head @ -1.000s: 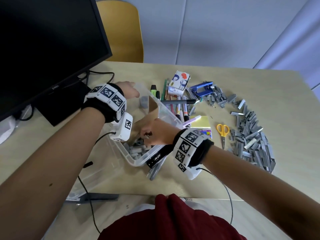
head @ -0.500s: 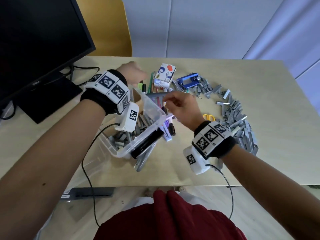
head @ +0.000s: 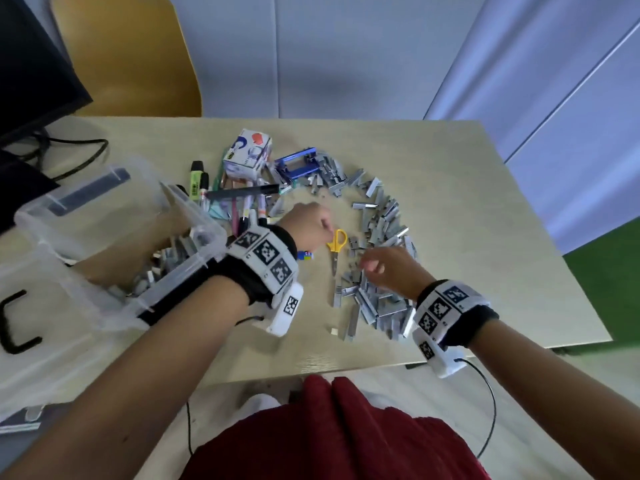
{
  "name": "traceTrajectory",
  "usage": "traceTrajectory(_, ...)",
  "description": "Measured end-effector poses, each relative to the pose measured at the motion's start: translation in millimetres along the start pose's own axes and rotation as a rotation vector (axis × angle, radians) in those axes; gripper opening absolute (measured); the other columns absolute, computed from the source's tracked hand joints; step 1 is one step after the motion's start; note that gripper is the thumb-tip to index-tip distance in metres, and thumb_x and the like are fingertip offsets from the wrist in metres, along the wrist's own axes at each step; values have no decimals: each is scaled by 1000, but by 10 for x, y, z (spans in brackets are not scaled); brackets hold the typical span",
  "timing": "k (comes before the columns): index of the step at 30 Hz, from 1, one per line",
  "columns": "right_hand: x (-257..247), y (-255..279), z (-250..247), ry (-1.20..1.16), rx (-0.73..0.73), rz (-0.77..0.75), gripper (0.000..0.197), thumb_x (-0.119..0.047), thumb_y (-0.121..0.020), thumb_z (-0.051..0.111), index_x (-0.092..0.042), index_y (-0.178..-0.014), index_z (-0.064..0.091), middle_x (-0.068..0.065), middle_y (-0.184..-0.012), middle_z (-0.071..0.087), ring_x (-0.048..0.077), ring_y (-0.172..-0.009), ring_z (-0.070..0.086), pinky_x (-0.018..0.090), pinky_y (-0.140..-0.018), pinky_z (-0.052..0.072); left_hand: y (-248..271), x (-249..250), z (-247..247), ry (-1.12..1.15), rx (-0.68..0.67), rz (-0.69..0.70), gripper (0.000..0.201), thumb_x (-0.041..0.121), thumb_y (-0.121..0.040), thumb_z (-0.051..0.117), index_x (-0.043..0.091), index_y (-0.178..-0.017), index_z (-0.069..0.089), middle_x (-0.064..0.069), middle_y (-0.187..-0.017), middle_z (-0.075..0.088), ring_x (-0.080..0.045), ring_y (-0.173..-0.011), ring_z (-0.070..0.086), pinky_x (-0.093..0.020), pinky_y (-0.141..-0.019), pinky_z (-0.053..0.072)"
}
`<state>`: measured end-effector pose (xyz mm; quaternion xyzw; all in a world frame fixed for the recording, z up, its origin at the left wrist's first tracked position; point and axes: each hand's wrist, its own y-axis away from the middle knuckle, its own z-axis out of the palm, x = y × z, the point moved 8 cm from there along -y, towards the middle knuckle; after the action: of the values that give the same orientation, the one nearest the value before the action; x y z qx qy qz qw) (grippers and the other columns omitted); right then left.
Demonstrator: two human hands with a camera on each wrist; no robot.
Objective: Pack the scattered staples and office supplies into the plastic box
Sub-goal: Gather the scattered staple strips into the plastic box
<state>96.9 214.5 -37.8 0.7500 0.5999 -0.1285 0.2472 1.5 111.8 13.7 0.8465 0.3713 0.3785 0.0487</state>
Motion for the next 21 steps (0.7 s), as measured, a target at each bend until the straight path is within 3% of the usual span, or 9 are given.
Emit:
traceTrajectory(2,14,14,162,104,-105,-72,17,-14,-86,57,-13,-101,66,3,-103,66,7,-79,51,22,-80,45,-56,-96,270,-52,-36,-66,16,7,-88,50,2,-91,65,-16,-90,67,-33,-81,67,-27,-70,51)
traceTrajectory(5,-25,22,348,201,-177,-140,23,-24,-88,57,-18,-110,63,-2,-107,58,10,-84,53,24,-74,44,-64,-262,663,-164,-118,-161,19,6,-88,50,-3,-101,61,-20,-104,65,-35,-95,64,-37,-83,53)
traceTrajectory(9,-78,-24,505,282,-199,-172,28,-24,-88,56,-16,-115,59,2,-108,53,21,-95,58,31,-78,50,-6,-440,1026,-205,-230,-244,22,20,-75,71,6,-88,60,-12,-89,65,-29,-84,63,-33,-69,49)
traceTrajectory(11,-101,-61,530,322,-180,-172,27,-21,-87,54,-12,-112,60,5,-108,54,26,-96,58,39,-80,51,-9,-487,1080,-205,-195,-279,35,27,-74,73,7,-98,56,-10,-97,62,-28,-90,62,-32,-71,47)
traceTrajectory(14,-73,-146,538,320,-165,-154,24,-17,-84,56,-7,-105,62,9,-106,53,28,-97,56,40,-77,50,-35,-492,1074,-195,-113,-319,39,27,-79,66,8,-110,50,-11,-110,55,-29,-101,57,-32,-74,43)
traceTrajectory(16,-25,-216,498,222,-147,-123,17,-15,-83,59,-6,-97,63,9,-100,53,26,-94,54,32,-75,46,-56,-490,1069,-179,-82,-336,36,24,-84,59,7,-114,48,-13,-116,53,-31,-106,54,-33,-78,43)
traceTrajectory(19,67,-281,311,-70,-43,-20,8,-13,-81,65,-6,-85,65,2,-81,52,16,-77,50,18,-60,34,-76,-509,1052,-153,-46,-350,33,21,-87,55,5,-115,48,-15,-118,54,-32,-107,54,-34,-82,43)
traceTrajectory(21,157,-286,223,-290,-7,93,6,-11,-82,65,-5,-80,64,-2,-72,53,10,-66,49,17,-60,38,-77,-524,1035,-147,-28,-352,36,24,-86,56,6,-115,46,-14,-117,54,-33,-107,54,-34,-82,43)
